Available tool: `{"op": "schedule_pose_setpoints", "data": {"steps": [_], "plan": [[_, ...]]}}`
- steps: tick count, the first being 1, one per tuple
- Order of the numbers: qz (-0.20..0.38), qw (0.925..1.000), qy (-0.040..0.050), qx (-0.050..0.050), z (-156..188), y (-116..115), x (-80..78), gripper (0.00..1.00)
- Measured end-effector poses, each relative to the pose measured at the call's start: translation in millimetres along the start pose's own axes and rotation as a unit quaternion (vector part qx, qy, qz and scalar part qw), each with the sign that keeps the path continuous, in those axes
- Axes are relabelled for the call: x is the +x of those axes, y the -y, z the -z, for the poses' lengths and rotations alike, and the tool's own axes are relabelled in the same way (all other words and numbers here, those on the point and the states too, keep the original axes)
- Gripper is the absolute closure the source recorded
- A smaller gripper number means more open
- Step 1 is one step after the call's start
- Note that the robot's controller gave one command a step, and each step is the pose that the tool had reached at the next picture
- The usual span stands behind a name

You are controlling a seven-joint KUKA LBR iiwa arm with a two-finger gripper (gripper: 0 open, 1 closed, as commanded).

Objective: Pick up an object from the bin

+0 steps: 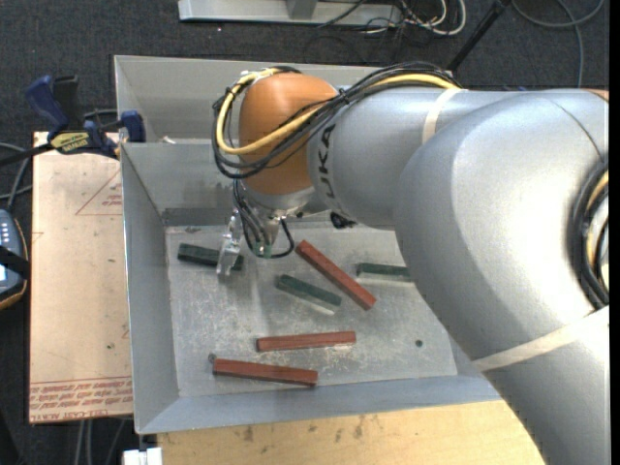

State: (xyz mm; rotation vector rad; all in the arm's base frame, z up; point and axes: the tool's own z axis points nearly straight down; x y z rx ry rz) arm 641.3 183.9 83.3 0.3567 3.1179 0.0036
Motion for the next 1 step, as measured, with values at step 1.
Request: {"op": "schedule_pose_setpoints", "data": {"steps": [1], "plan": [[0.000,1.0000,-0.0028,0.002,12.4,0.6,1.2,1.00]]}}
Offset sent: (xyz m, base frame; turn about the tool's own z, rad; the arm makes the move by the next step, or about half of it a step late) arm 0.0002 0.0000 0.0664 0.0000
